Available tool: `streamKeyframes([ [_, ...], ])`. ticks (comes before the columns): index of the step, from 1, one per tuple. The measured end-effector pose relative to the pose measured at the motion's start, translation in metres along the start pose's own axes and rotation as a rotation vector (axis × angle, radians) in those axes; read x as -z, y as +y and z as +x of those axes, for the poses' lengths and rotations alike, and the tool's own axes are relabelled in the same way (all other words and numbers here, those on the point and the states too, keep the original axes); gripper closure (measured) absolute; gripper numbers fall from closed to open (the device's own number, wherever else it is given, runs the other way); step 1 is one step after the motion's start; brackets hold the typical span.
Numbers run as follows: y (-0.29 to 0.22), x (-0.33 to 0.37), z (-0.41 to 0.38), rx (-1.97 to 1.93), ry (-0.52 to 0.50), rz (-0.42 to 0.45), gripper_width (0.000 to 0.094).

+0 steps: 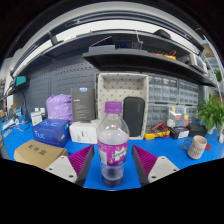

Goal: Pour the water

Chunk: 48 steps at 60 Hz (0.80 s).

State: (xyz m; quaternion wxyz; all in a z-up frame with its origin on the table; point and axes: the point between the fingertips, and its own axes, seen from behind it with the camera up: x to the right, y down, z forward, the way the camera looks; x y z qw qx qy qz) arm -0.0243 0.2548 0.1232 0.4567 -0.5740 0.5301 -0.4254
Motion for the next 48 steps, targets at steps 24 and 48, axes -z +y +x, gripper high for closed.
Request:
streamKeyframes([
  [24,0.004,-0.035,-0.01,0.039,-0.027,0.06,0.0506],
  [48,0.007,-0.041,0.001,-0.067,-0.097,0.023,0.0558],
])
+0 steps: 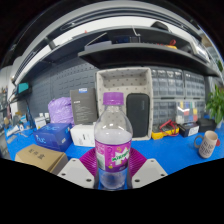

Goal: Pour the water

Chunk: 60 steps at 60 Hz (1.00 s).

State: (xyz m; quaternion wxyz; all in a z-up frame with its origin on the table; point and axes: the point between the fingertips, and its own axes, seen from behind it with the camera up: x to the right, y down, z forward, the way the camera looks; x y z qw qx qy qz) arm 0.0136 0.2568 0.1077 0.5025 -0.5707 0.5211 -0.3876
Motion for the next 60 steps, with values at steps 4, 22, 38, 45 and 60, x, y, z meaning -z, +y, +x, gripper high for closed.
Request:
streamKeyframes([
  [4,-0.004,0.001,0.009,-0.075,-0.022,-0.023,0.0557],
  [22,-0.064,0.025,0.129,-0.738,-0.034,0.012,0.0558],
  [38,-0.073,0.036,0.226,-1.297,-0.036,-0.001,0.056],
  [45,-0.071,0.035,0.246,-1.494,-0.045,-0.027,0.0558],
  [60,-0.063,0.025,0.269,-1.828,-0.044,-0.058,0.0559],
])
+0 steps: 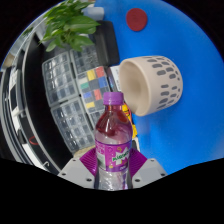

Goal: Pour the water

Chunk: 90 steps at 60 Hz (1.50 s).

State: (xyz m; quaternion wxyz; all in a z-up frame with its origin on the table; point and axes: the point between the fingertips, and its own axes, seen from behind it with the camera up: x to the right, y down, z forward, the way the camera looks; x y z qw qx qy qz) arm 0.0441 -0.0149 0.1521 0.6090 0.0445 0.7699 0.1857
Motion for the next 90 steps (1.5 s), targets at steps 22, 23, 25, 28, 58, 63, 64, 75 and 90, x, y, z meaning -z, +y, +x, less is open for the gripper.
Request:
streamKeyframes([
  [22,-0.003,0.001,-0.004,0.195,0.075,-0.042,0.0559],
  [23,-0.004,0.002,-0.009,0.24,0.073,-0.043,0.0558],
  [25,-0.007,0.008,-0.02,0.339,0.069,-0.04,0.0559],
  [28,-0.013,0.012,-0.04,0.501,0.06,-0.032,0.0557],
  [58,-0.19,0.045,-0.15,1.806,0.246,0.334,0.0556],
  [63,-0.219,0.045,-0.14,1.833,0.283,0.349,0.0558],
  [64,-0.225,0.046,-0.138,1.83,0.292,0.352,0.0557],
  [75,-0.281,0.041,-0.105,1.815,0.375,0.373,0.0558],
  [90,-0.31,0.038,-0.057,1.828,0.39,0.364,0.0541],
])
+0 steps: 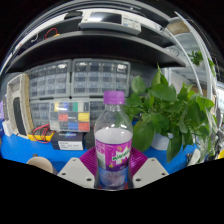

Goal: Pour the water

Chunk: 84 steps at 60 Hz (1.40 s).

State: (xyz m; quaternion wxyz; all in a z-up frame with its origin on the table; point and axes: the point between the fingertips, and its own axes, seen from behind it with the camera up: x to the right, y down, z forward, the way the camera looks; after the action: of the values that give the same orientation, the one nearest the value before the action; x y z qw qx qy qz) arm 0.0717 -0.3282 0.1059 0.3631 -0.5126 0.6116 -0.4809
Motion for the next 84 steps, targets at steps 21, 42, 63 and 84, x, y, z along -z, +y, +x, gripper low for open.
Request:
streamKeyframes([
  [21,0.005,0.014,0.009,-0.064,0.013,0.02,0.0376],
  [42,0.048,0.097,-0.005,0.01,0.01,-0.128,0.0234],
  [63,0.0,0.229,-0.084,0.003,-0.103,-0.187,0.0224],
  [84,-0.049,0.295,-0.16,0.039,-0.23,-0.155,0.0223],
])
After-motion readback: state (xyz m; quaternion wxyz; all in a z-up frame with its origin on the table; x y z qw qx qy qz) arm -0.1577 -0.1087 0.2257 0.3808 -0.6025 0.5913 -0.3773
